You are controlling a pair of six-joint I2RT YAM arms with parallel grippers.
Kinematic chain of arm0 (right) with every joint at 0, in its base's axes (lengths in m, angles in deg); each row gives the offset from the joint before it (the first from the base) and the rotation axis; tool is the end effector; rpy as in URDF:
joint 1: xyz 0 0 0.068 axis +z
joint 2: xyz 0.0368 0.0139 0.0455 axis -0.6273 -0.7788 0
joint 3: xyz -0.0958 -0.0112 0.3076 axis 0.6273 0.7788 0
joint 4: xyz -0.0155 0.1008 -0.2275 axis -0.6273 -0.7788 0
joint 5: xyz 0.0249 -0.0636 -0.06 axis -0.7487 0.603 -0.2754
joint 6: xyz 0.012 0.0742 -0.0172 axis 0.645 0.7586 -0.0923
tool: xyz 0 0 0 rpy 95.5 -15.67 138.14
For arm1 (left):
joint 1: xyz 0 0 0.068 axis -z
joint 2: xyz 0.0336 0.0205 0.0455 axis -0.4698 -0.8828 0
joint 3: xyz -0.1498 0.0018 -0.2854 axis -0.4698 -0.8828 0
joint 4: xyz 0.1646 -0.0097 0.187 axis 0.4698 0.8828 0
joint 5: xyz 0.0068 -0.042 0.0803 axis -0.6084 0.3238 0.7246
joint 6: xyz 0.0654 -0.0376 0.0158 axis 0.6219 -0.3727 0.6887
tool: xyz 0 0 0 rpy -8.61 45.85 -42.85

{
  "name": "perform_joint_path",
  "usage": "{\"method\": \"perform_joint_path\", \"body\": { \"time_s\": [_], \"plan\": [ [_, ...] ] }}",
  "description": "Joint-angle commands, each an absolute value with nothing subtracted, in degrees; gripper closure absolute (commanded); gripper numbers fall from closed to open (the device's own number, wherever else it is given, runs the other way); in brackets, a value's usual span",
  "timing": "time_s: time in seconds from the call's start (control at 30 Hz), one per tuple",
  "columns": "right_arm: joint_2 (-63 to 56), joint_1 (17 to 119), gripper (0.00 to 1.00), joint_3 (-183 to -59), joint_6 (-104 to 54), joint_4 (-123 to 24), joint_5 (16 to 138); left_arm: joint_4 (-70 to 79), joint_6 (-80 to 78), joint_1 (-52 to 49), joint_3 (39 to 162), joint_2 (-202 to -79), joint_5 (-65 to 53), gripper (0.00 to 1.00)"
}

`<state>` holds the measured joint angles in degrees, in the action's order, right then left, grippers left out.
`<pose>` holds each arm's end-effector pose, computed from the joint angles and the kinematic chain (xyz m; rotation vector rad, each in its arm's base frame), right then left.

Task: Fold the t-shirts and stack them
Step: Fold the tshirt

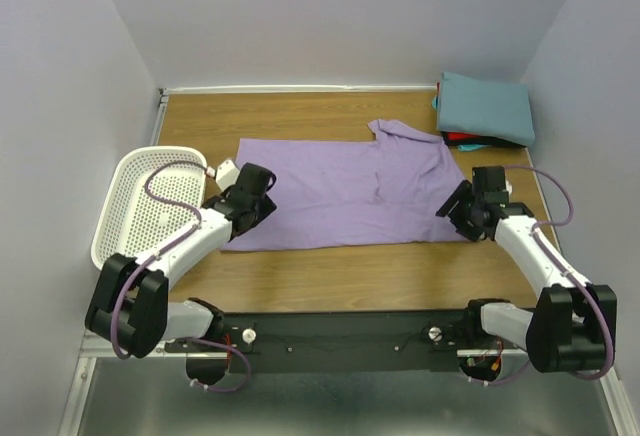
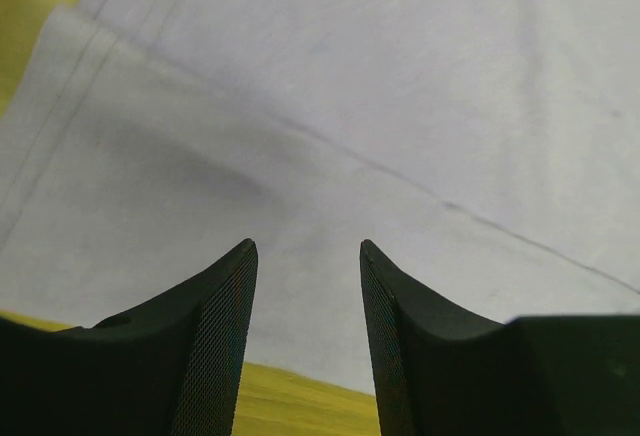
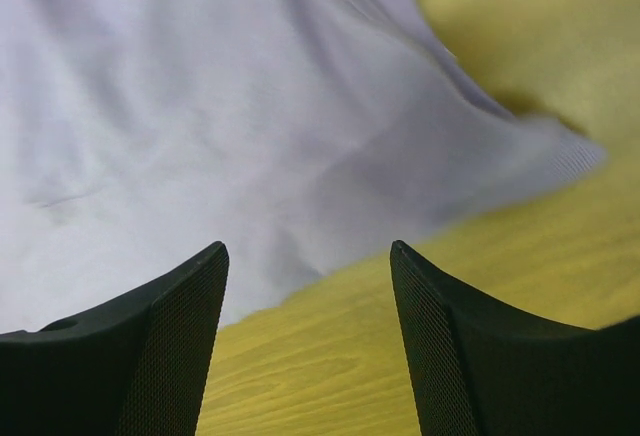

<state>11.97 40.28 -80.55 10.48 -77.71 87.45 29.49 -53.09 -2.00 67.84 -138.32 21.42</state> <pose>0.1921 0.0014 0.2153 0.9304 2.4455 0.2055 0.2172 -0.0820 0.2232 -0.9169 2.3144 -0.2272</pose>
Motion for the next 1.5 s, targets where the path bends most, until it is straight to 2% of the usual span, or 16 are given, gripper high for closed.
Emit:
{"method": "perform_joint_path", "body": {
  "time_s": [0.0, 0.17, 0.27, 0.37, 0.43, 0.5, 0.77, 1.13, 1.47],
  "plan": [
    [10.2, 41.5, 0.27, -88.3, 3.0, -73.2, 84.2, 28.4, -42.9, -1.7, 75.9, -136.8, 24.4, 0.46],
    [1.0, 49.7, 0.32, -99.8, 0.8, -71.7, 91.1, 23.7, -31.0, -1.7, 84.9, -139.3, 18.9, 0.46],
    [-8.9, 56.8, 0.33, -106.3, 0.2, -71.7, 98.4, 25.3, -24.0, -1.7, 90.3, -141.8, 18.1, 0.46],
    [-14.3, 60.3, 0.41, -110.0, 0.7, -71.7, 99.8, 25.8, -19.1, -1.8, 93.2, -142.1, 19.2, 0.44],
    [-18.9, 61.7, 0.41, -113.4, 0.4, -71.5, 101.2, 25.2, -17.2, -1.8, 93.5, -141.3, 19.7, 0.44],
    [-21.9, 63.5, 0.49, -115.5, -0.6, -71.5, 102.2, 25.0, -16.6, -2.0, 93.9, -141.1, 20.3, 0.42],
    [-32.3, 65.9, 0.66, -122.3, -1.6, -71.3, 102.9, 24.0, -15.2, -2.4, 94.4, -143.0, 14.2, 0.41],
    [-37.6, 66.1, 0.66, -127.5, -3.4, -71.5, 102.9, 24.5, -14.1, -2.7, 94.5, -146.3, 12.8, 0.41],
    [-39.0, 66.1, 0.66, -127.3, -3.8, -71.5, 103.5, 24.6, -14.0, -3.0, 94.5, -146.7, 12.2, 0.41]
  ]
}}
